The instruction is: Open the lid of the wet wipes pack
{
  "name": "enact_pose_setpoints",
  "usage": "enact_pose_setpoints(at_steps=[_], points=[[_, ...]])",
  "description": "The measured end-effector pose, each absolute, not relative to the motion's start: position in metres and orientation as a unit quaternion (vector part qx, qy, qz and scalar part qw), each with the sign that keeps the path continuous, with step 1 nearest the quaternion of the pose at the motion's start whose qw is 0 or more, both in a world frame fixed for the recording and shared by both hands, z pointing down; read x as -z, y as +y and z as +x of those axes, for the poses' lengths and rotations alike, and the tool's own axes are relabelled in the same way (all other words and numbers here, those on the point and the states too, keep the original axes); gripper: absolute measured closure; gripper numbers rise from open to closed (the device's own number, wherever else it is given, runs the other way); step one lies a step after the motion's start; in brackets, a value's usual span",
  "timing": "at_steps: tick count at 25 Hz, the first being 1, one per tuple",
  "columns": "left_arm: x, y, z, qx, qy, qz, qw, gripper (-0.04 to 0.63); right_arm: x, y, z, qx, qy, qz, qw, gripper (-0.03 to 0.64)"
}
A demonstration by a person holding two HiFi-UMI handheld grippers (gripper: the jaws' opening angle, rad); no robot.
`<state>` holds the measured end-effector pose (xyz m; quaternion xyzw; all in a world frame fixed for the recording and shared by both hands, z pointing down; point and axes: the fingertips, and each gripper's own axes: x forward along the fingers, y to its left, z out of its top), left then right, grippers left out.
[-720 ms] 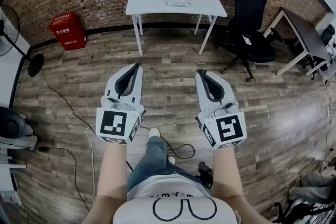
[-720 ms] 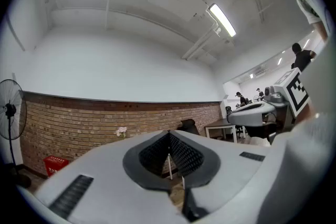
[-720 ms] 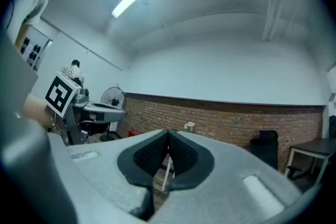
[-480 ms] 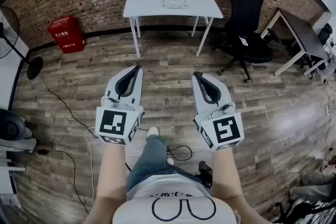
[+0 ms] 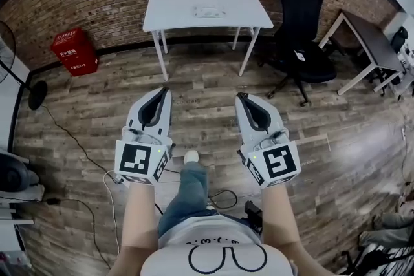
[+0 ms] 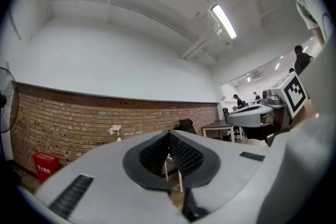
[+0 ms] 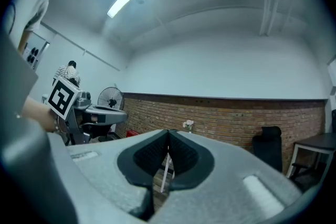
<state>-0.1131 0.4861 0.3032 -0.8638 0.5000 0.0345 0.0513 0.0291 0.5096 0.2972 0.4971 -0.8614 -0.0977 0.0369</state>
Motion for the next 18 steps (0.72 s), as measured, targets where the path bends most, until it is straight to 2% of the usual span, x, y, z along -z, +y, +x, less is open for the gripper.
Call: enact_pose_setpoints(at_steps=[11, 18], points=[[-0.311, 0.278, -0.134, -0.043, 0.505, -0.862, 0.025, 0.597, -0.316, 0.305, 0.005, 0.089, -0.864, 0.488, 0.081, 0.618], [-0.302, 0.173, -0.135, -0.030, 0.493, -0.869, 0.034, 0.597, -0.301, 0.200, -0.001, 0.097, -0.857, 0.502, 0.062, 0.620]])
